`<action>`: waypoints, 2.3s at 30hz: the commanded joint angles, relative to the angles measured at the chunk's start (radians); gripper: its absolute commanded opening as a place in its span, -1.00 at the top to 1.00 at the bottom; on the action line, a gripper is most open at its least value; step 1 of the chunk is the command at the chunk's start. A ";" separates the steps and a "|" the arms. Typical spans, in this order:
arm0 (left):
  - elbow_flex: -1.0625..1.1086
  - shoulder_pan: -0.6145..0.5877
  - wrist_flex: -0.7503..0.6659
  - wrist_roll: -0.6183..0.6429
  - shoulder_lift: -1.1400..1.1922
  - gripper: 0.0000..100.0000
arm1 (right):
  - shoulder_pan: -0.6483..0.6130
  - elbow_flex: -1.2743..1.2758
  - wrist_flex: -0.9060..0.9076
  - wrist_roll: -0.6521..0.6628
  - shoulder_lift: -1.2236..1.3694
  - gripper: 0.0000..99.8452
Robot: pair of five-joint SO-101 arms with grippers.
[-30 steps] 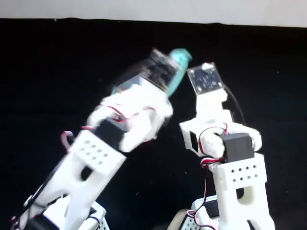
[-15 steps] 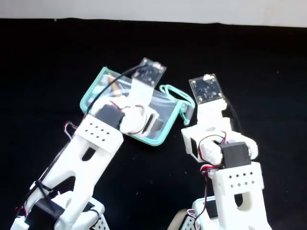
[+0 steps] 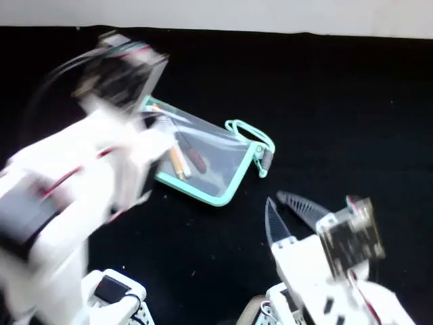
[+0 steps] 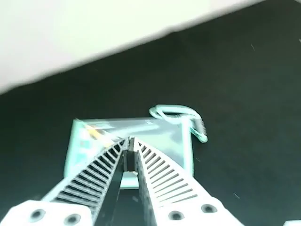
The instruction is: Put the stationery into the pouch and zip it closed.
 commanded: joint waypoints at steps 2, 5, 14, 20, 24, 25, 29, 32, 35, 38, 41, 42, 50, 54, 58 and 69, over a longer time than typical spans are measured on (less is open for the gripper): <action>0.133 -0.108 0.011 -0.095 -0.309 0.98 | -0.005 0.188 -0.010 0.011 -0.260 0.90; 0.337 -0.223 0.006 -0.127 -0.515 0.98 | 0.008 0.394 -0.044 0.006 -0.325 0.89; 1.305 -0.550 -0.539 -0.195 -0.952 0.98 | 0.386 0.874 -0.450 0.009 -0.315 0.83; 1.768 -0.704 -0.796 -0.195 -1.158 0.98 | 0.585 1.161 -0.469 0.006 -0.315 0.83; 1.933 -0.756 -0.796 -0.195 -1.164 0.98 | 0.622 1.262 -0.361 0.005 -0.315 0.83; 1.960 -0.769 -0.796 -0.195 -1.159 0.98 | 0.631 1.267 -0.344 0.009 -0.315 0.83; 2.045 -0.771 -0.772 -0.195 -1.159 0.97 | 0.664 1.296 -0.283 0.005 -0.314 0.83; 2.084 -0.777 -0.689 -0.193 -1.159 0.98 | 0.665 1.330 -0.302 0.008 -0.314 0.83; 2.092 -0.777 -0.557 -0.192 -1.159 0.98 | 0.665 1.330 -0.302 0.009 -0.314 0.83; 2.095 -0.779 -0.419 -0.192 -1.159 0.98 | 0.665 1.330 -0.302 0.009 -0.314 0.83; 2.123 -0.826 -0.425 -0.192 -1.159 0.98 | 0.665 1.330 -0.302 0.009 -0.314 0.83; 2.124 -0.845 -0.425 -0.192 -1.156 0.98 | 0.665 1.330 -0.302 0.009 -0.314 0.83; 2.124 -0.892 -0.425 -0.192 -1.156 0.98 | 0.665 1.330 -0.302 0.009 -0.314 0.83; 2.124 -0.892 -0.425 -0.192 -1.156 0.98 | 0.665 1.330 -0.302 0.009 -0.314 0.83; 2.124 -0.892 -0.425 -0.192 -1.156 0.98 | 0.665 1.330 -0.302 0.009 -0.314 0.83; 2.124 -0.892 -0.425 -0.192 -1.156 0.98 | 0.665 1.330 -0.302 0.009 -0.314 0.83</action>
